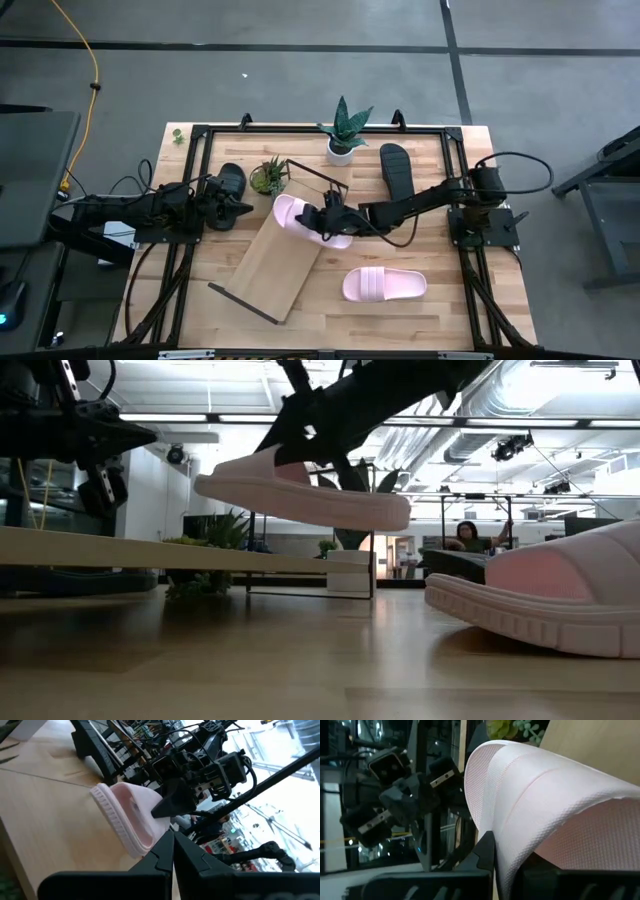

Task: Pick and place slides into the shelf
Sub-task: Put the top pink slide on the shelf

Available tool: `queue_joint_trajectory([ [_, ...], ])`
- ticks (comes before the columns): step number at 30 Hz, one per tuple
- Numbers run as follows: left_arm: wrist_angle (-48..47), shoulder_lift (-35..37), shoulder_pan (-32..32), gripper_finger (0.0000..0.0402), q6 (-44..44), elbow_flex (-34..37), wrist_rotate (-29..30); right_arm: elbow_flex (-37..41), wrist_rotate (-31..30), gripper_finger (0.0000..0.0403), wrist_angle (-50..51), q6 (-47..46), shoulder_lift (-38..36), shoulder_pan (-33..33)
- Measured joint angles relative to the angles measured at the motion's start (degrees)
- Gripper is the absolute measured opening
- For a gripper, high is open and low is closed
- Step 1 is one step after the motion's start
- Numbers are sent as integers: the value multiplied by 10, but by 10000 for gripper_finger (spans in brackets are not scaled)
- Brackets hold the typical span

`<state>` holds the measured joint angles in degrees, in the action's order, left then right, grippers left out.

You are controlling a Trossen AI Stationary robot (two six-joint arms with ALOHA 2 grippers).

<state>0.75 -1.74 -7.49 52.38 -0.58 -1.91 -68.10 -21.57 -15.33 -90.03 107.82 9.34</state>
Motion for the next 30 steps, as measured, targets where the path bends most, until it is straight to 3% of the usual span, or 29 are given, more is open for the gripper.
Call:
queue_joint_trajectory([
  [18,0,0,0,1,-31,0,0,-2,-56,3,2,-26,6,-3],
  [24,0,0,0,1,-31,0,0,-2,-43,3,-64,-27,29,-11],
  [30,0,0,0,1,-31,0,-2,-2,-41,3,-53,-37,29,-8],
])
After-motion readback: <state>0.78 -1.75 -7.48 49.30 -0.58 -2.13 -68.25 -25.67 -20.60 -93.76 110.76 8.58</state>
